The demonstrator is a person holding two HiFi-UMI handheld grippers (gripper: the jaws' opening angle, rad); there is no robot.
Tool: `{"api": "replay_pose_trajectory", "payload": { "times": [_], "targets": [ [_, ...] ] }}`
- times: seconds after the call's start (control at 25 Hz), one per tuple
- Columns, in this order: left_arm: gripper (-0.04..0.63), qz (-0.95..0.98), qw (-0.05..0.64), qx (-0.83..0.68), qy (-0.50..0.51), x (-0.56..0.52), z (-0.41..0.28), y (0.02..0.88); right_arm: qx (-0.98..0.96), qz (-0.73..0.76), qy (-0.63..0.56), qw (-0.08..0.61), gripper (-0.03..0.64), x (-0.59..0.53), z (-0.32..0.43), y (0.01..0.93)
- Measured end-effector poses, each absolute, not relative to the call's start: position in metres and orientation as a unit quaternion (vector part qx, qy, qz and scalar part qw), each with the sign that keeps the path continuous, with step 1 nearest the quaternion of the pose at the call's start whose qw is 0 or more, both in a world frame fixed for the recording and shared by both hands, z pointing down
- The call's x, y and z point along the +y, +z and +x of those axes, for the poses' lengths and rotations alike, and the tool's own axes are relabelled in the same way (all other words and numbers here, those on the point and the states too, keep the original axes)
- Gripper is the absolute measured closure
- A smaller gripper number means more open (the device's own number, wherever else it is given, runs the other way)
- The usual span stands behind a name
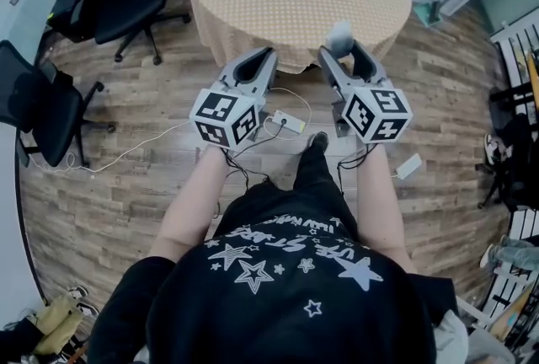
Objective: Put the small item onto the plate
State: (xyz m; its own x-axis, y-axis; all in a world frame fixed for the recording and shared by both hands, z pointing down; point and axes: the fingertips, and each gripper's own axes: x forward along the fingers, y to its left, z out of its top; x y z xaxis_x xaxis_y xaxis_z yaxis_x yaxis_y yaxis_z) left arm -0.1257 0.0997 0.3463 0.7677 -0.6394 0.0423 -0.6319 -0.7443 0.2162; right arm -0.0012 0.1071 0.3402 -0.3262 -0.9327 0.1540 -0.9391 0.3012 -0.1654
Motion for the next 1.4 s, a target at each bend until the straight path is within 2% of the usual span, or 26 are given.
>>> {"api": "replay_pose_trajectory", "payload": {
  "times": [0.4,1.4],
  "targets": [
    [0.566,0.921,0.110,-0.373,-0.008,0.043,-0.108,0.363,-0.816,0.564,0.123,0.006,0.308,0.044,0.033,0.360],
    [0.566,0.855,0.144,-0.499,0.022,-0.178,0.030,0.384,-0.874,0.448,0.179,0.049,0.308,-0.205,0.173,0.407]
  ]
}}
